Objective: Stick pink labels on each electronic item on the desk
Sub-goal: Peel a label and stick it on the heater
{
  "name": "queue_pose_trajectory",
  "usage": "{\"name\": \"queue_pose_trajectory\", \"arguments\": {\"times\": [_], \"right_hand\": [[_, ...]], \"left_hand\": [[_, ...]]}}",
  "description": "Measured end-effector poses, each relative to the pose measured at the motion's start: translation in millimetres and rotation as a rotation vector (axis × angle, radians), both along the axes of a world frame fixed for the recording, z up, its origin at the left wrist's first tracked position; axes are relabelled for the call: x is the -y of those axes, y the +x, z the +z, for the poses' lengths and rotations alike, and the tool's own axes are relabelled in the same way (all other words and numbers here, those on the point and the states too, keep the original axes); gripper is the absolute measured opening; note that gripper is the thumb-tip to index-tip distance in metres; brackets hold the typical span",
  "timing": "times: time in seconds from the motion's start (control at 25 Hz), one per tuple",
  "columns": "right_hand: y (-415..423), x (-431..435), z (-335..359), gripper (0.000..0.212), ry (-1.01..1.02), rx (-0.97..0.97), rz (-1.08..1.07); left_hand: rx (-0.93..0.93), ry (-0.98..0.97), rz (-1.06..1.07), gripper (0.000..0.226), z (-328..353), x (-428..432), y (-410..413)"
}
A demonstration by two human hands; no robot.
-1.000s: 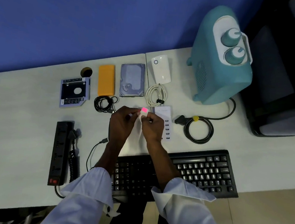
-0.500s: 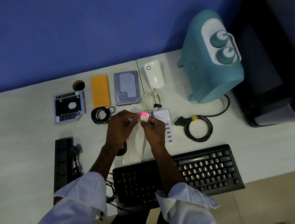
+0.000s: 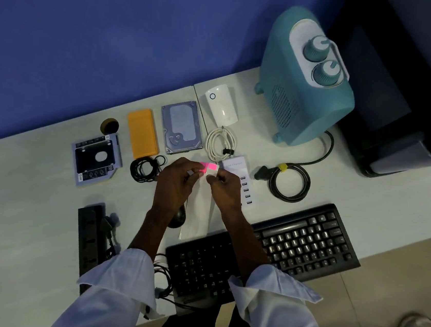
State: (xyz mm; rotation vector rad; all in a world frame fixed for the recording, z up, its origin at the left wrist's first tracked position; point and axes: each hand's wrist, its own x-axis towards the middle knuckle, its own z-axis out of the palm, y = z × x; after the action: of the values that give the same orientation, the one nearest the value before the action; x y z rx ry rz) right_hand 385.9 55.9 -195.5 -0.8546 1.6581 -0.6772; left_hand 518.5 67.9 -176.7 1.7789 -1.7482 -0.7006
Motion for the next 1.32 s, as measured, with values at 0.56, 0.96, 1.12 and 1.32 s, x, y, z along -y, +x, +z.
{"name": "queue_pose_trajectory", "arguments": {"times": [0.56, 0.96, 1.12, 1.32], "right_hand": [[-1.0, -2.5, 0.1, 0.021, -0.107, -0.093, 0.115], [-15.2, 12.1, 37.5, 0.008, 0.003, 0.234, -0.163], [-45.3, 14.8, 43.4, 0.011, 0.022, 0.381, -0.210], [-88.7, 17.4, 46.3, 0.020, -0.044, 0.337, -0.335]], "left_hand": [[0.178, -0.040, -0.140, 0.023, -1.4, 3.8, 8.7], [-0.248, -0.068, 0.046, 0.015, 10.1, 15.2, -16.1], [-0.236, -0.084, -0.040, 0.012, 12.4, 29.3, -39.6], [-0.161, -0.057, -0.110, 0.017, 11.2, 45.9, -75.6]]}}
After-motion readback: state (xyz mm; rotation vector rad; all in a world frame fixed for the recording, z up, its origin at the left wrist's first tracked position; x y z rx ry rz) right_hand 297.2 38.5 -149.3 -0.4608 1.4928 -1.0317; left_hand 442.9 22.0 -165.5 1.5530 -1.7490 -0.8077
